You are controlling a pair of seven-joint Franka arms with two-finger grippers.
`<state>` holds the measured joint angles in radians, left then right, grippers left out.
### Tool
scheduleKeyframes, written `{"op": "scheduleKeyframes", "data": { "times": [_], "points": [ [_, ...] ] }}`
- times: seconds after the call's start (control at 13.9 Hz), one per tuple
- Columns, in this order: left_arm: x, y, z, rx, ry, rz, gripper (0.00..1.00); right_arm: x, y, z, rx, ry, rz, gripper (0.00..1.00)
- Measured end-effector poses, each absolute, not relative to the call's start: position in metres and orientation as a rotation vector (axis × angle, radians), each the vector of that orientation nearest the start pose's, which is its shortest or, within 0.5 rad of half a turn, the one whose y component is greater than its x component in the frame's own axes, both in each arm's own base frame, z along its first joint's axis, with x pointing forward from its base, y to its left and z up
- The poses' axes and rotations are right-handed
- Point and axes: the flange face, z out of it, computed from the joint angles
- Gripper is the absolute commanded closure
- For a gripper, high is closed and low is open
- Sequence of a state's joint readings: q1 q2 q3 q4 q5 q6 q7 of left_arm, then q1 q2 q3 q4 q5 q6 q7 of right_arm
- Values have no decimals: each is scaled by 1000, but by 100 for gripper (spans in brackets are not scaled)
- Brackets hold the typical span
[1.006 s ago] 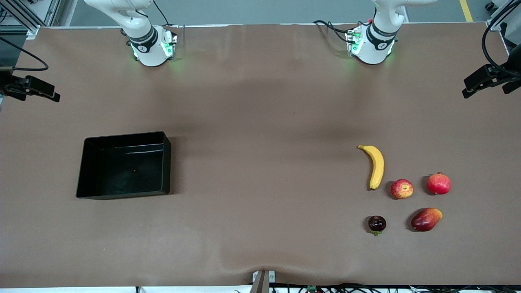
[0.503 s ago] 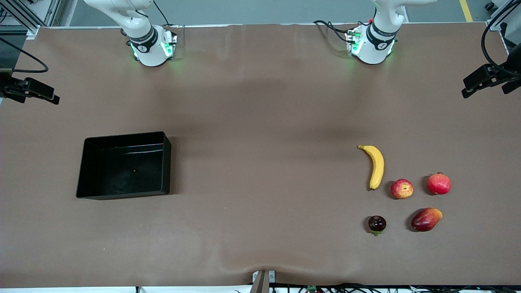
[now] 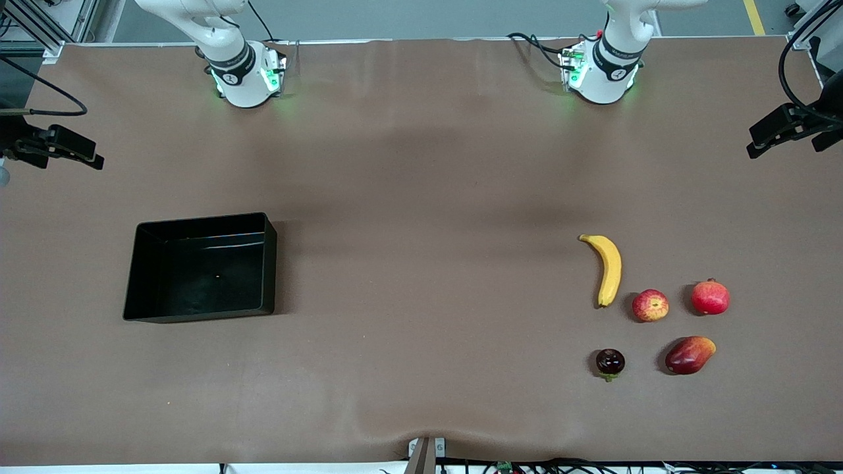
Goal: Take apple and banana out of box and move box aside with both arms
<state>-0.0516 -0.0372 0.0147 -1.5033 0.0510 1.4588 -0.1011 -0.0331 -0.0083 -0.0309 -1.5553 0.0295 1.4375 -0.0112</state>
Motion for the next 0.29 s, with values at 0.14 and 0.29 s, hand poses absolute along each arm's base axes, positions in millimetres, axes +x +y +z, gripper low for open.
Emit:
{"op": "scheduleKeyframes", "data": {
  "times": [0.14,0.29],
  "points": [
    [531,-13,667,-3089,-108,6,0,537,-31,626,-3103,79,164,0],
    [531,-14,667,-3089,-108,6,0,537,-32,628,-3104,81,155,0]
  ]
}}
